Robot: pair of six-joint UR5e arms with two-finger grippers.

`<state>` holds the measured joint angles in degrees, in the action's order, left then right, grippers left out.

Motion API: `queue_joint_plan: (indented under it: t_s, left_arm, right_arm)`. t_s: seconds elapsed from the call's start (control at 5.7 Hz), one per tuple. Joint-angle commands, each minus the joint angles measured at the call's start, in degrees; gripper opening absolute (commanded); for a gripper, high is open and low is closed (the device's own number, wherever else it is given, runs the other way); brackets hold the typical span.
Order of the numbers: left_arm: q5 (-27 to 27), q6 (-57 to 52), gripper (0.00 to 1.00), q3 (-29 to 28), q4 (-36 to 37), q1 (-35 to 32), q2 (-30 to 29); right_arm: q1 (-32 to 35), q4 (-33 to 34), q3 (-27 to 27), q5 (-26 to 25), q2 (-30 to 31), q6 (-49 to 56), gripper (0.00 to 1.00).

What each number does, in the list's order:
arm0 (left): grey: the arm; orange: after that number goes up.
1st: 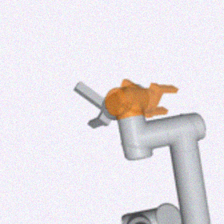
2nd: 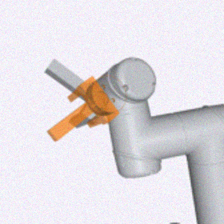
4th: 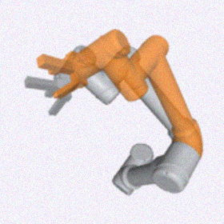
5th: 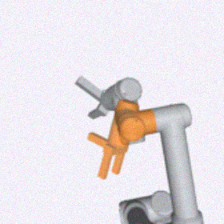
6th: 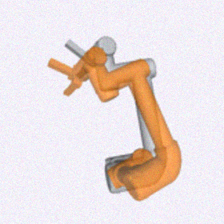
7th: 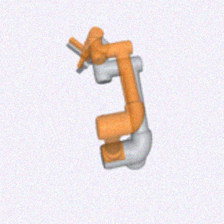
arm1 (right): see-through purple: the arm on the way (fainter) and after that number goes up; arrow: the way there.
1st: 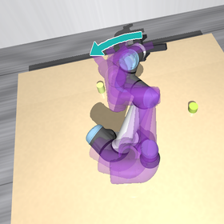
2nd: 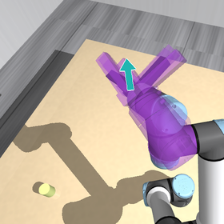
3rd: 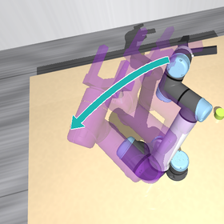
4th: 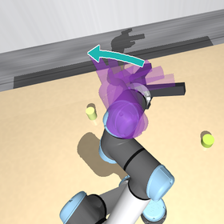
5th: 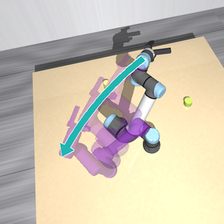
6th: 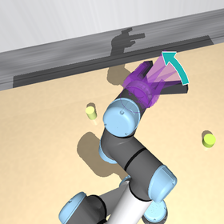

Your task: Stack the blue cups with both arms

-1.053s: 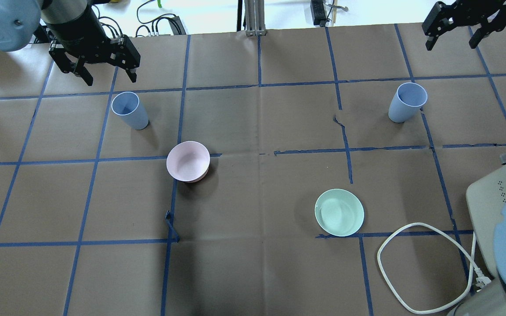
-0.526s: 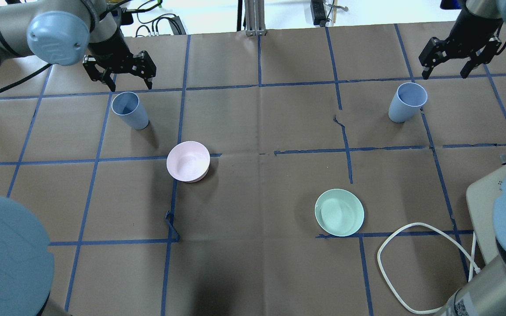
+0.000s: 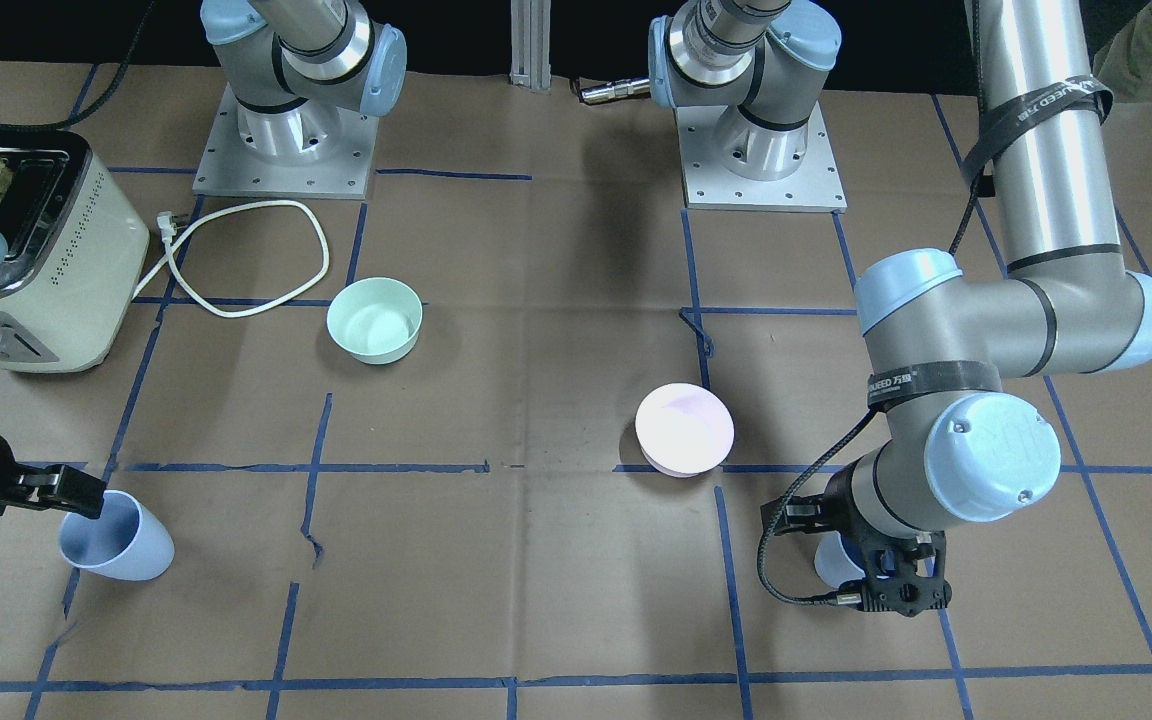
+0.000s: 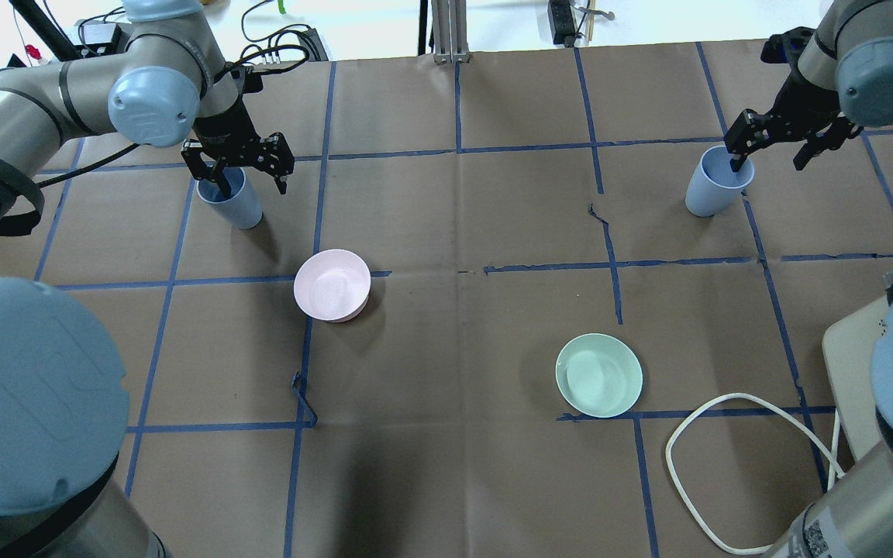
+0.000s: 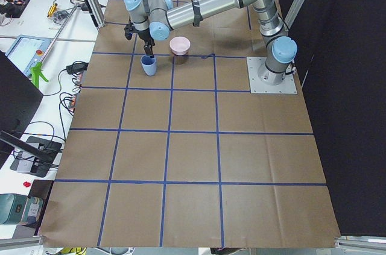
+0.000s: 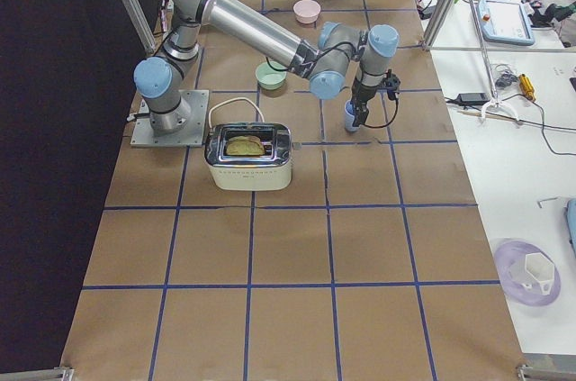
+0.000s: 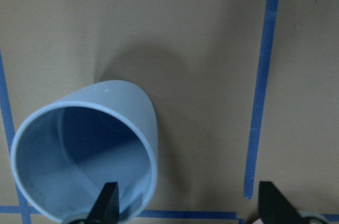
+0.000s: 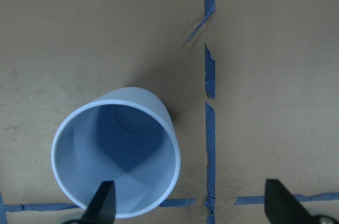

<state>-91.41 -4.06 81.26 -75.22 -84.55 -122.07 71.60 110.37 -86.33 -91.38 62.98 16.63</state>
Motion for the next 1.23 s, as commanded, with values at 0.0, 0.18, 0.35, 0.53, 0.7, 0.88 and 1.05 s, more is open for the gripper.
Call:
queue_joint_plan:
  t_s: [0.0, 0.18, 0.35, 0.53, 0.7, 0.88, 1.05]
  left_arm:
    - [-0.1, -2.0, 0.31, 0.0, 0.2, 0.0, -0.9]
    - [-0.3, -2.0, 0.06, -0.6, 0.2, 0.0, -0.9]
    - [-2.3, -1.8, 0.01, -1.4, 0.2, 0.0, -0.5]
    - [-2.4, -1.1, 0.01, -1.6, 0.2, -0.7, 0.7]
    - [-1.6, 0.3, 0.01, -2.8, 0.2, -2.0, 1.0]
    - [2.0, 7.4, 0.01, -4.1, 0.2, -6.0, 1.3]
    - [2.6, 17.7, 0.01, -6.3, 0.2, -11.4, 0.4]
  right_arm:
    - [-0.1, 0.5, -0.3, 0.1, -0.8, -0.1, 0.95]
    - [-0.1, 0.5, -0.4, 0.1, -0.8, -0.1, 0.73]
    - [0.0, 0.4, -0.4, 0.1, -0.8, -0.2, 0.45]
    - [0.0, 0.4, -0.4, 1.8, -0.8, -0.6, 0.23]
    - [0.0, 0.4, -0.4, 3.4, -0.8, -0.8, 0.09]
    - [0.0, 0.4, -0.2, 3.4, -0.7, -0.8, 0.07]
    - [0.0, 0.5, 0.5, 3.4, -0.1, -1.2, 0.07]
